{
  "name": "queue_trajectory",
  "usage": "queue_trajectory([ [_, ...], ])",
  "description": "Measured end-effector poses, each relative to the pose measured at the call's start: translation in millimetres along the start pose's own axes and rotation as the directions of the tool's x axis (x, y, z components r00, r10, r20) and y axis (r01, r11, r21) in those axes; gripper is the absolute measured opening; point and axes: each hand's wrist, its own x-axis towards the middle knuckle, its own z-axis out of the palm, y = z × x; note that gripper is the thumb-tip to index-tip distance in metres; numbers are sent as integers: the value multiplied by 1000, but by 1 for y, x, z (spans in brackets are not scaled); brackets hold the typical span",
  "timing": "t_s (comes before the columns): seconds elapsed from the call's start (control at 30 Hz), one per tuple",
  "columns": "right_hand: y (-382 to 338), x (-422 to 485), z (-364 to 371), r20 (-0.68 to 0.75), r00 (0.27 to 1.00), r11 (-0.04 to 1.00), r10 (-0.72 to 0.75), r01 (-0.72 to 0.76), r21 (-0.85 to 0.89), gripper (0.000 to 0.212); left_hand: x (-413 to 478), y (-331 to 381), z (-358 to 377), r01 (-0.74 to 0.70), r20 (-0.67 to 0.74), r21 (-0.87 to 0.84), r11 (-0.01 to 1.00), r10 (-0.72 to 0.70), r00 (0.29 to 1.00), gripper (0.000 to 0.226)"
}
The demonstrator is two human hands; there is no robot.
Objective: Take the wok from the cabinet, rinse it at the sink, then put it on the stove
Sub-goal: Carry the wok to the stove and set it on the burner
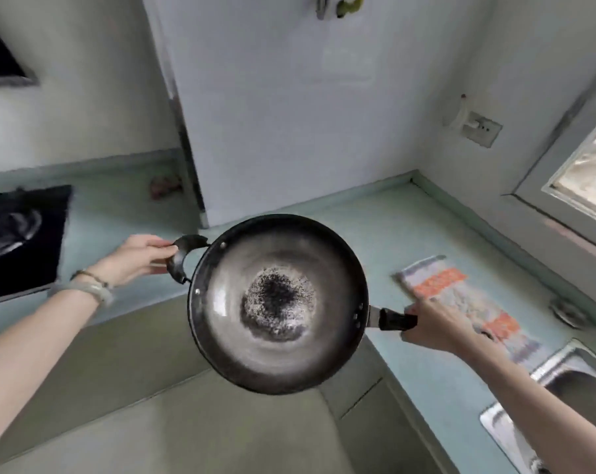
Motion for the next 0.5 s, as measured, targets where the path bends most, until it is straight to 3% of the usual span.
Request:
queue_trajectory([
  [0.13, -102, 49, -5, 20, 985, 985, -169, 169, -16, 12, -38, -37, -107, 32, -207, -32, 999, -38, 978, 26],
  [0.3, -217, 86, -26, 74, 928, 931, -364, 366, -9, 17, -92, -69, -205, 41, -451, -181, 983, -119, 885, 27],
  [0.5, -334, 118, -61, 125, 839, 840, -529, 539, -63, 8, -138, -118, -282, 44, -621, -327, 944, -250, 743, 3],
])
